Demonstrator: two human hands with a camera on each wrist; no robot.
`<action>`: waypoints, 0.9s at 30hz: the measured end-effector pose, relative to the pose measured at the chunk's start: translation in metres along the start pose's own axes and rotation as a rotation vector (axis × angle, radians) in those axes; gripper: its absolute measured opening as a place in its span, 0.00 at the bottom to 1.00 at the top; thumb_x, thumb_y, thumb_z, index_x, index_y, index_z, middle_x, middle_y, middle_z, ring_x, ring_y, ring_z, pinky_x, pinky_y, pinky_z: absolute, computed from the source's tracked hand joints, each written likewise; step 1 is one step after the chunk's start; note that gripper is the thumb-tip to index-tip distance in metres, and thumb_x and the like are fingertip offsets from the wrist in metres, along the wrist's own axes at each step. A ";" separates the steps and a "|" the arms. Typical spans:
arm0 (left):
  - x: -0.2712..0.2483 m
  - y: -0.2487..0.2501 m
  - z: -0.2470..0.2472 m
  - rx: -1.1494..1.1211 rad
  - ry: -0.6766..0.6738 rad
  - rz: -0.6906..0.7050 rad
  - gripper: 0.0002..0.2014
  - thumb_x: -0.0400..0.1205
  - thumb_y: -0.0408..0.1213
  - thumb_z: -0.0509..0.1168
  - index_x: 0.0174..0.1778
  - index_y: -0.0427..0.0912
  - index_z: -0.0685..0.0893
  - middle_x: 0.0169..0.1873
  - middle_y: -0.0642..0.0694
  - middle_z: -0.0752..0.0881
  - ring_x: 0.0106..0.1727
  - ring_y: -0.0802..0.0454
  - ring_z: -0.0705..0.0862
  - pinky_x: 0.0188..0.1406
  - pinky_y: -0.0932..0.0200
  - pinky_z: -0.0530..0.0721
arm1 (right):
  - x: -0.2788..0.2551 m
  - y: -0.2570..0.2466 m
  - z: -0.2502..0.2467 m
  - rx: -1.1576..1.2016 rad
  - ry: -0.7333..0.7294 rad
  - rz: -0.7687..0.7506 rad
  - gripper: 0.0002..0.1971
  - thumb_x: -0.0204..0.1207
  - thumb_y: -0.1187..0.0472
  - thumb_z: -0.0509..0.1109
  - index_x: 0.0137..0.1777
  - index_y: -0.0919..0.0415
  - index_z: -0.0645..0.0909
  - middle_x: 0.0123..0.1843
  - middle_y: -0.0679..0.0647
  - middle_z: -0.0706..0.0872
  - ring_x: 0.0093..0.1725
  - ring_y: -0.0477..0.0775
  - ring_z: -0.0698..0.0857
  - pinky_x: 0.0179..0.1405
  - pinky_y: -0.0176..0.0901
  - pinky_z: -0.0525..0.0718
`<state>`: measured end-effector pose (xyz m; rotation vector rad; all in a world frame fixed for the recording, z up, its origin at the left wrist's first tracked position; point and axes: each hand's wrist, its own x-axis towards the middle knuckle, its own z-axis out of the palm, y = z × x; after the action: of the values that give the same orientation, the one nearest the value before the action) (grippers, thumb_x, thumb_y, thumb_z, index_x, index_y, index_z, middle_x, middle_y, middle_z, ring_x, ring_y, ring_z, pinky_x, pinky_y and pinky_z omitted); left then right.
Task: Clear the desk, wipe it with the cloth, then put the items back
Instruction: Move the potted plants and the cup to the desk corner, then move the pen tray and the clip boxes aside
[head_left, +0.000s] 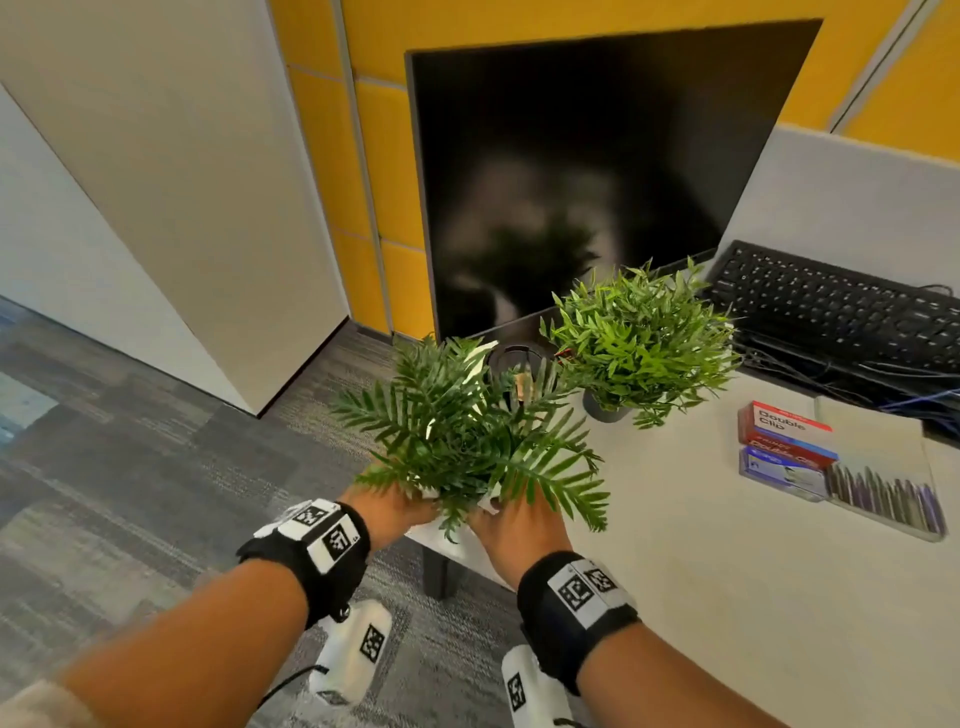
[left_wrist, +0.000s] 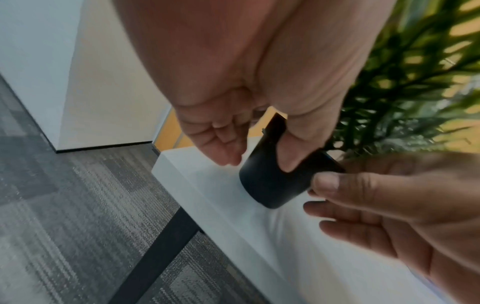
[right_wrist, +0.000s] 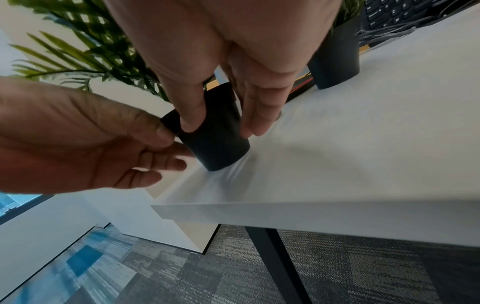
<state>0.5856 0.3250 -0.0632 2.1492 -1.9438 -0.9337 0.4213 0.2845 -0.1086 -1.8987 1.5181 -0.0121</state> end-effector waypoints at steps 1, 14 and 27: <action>-0.002 -0.003 0.004 -0.041 -0.003 -0.045 0.12 0.83 0.44 0.64 0.62 0.50 0.77 0.54 0.56 0.79 0.51 0.59 0.78 0.46 0.80 0.77 | -0.005 0.000 -0.005 0.016 -0.014 0.016 0.32 0.82 0.46 0.60 0.80 0.64 0.62 0.75 0.62 0.75 0.73 0.61 0.75 0.71 0.49 0.72; -0.039 0.141 0.045 -0.034 -0.384 0.163 0.10 0.77 0.44 0.65 0.51 0.49 0.86 0.44 0.58 0.83 0.50 0.57 0.82 0.47 0.66 0.77 | -0.084 0.084 -0.096 0.236 0.061 -0.096 0.04 0.75 0.61 0.70 0.47 0.56 0.86 0.39 0.44 0.84 0.40 0.45 0.83 0.43 0.37 0.83; 0.085 0.361 0.093 -0.142 -0.127 0.220 0.13 0.79 0.42 0.61 0.57 0.50 0.85 0.58 0.48 0.87 0.58 0.47 0.84 0.61 0.56 0.83 | -0.054 0.283 -0.253 0.190 0.314 0.095 0.03 0.76 0.59 0.70 0.43 0.49 0.81 0.42 0.45 0.83 0.39 0.43 0.80 0.35 0.27 0.71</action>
<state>0.2260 0.2100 -0.0043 1.7969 -2.0493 -1.1512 0.0579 0.1825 -0.0407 -1.7299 1.7435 -0.4147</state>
